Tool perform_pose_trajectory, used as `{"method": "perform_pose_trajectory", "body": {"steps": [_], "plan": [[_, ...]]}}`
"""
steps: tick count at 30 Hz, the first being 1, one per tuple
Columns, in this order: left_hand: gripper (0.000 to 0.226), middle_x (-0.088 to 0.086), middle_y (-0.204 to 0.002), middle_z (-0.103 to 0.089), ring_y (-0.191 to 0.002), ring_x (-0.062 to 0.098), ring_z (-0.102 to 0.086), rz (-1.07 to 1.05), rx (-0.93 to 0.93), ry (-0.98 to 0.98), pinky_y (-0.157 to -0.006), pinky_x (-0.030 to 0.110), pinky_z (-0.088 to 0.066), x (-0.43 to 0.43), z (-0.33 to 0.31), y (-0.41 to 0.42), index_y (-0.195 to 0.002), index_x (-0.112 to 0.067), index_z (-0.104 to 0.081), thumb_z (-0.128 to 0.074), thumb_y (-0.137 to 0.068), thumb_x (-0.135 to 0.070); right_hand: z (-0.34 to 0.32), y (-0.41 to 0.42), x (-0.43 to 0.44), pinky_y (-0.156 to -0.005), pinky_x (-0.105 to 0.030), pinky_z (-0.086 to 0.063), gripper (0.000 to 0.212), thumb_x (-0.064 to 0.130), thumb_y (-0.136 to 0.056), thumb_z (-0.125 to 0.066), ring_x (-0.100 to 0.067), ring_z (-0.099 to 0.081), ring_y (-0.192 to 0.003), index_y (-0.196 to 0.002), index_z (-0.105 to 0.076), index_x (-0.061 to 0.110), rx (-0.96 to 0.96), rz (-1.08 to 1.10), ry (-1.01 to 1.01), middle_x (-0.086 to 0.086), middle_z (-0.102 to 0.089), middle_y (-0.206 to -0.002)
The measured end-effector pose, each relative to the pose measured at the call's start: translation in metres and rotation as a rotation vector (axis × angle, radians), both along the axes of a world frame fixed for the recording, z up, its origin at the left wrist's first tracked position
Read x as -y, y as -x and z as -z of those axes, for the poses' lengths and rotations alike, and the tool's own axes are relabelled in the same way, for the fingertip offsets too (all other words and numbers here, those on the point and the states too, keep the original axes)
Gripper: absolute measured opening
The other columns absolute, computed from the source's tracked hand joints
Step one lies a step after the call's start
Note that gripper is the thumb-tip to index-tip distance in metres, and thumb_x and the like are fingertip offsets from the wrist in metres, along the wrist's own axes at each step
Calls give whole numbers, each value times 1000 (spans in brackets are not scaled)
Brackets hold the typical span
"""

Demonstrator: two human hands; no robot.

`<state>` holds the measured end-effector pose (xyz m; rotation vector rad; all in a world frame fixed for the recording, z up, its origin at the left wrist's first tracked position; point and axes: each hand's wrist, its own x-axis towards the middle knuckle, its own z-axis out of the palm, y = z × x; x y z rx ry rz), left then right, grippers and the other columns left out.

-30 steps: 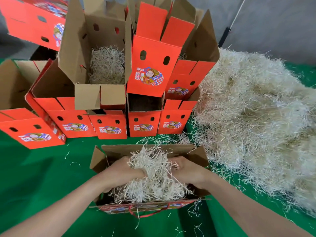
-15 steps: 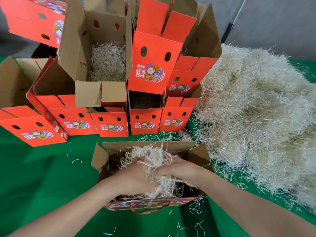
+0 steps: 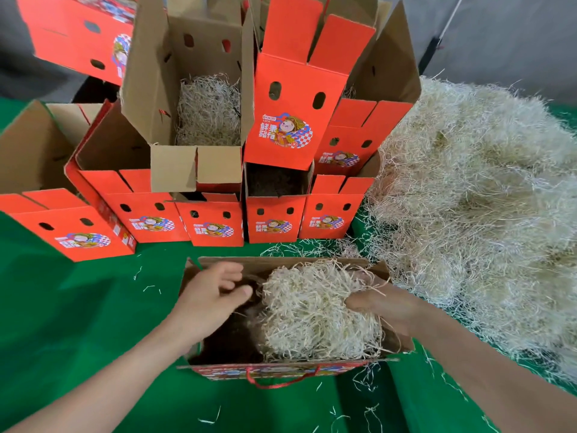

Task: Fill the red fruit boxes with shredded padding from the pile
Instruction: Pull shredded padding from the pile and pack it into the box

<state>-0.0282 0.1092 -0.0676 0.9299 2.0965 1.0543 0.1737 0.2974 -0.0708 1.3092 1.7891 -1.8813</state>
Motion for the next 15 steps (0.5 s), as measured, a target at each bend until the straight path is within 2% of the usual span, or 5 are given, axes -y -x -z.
{"method": "perform_pose_trajectory", "body": {"steps": [2, 5, 10, 12, 15], "plan": [[48, -18, -127, -45, -117, 1, -46, 160, 262, 169, -101, 20, -35, -10, -3, -4, -128, -29, -45, -66, -85, -28, -1, 4, 0, -98, -12, -25, 43, 10, -74, -69, -5, -46, -102, -109, -45, 13, -20, -11, 32, 5, -41, -114], [26, -24, -99, -53, -88, -13, -49, 265, 494, 227, -65, 2, -39, -27, -7, -6, -101, -34, -49, -67, -85, -23, -3, 6, -2, -108, -28, -18, 34, 3, -81, -62, -9, -37, -106, -108, -44, 13, -51, 59, 46, 7, -43, -100], [28, 6, -96, -71, -83, 19, -67, 166, 1095, 196, -71, 26, -54, -33, -5, -5, -92, -10, -72, -70, -69, -26, -7, 11, 2, -78, -18, -41, 35, -5, -72, -59, -9, -47, -73, -84, -59, 28, -157, 137, 50, 3, -55, -78], [26, 11, -80, -65, -68, 23, -59, 89, 1030, 223, -62, 29, -50, -35, -3, -15, -86, -8, -69, -74, -62, -16, -7, 9, 8, -76, -18, -39, 13, 8, -57, -59, -11, -44, -73, -60, -54, 20, -142, 46, 97, 6, -53, -71], [32, 10, -87, -62, -77, 16, -58, -84, 584, 202, -58, 23, -41, -37, 5, -18, -99, -12, -58, -68, -74, 5, -3, 0, 1, -107, -36, -26, 65, 32, -55, -70, -12, -36, -122, -114, -48, 20, -118, -44, 186, 18, -45, -115]]}}
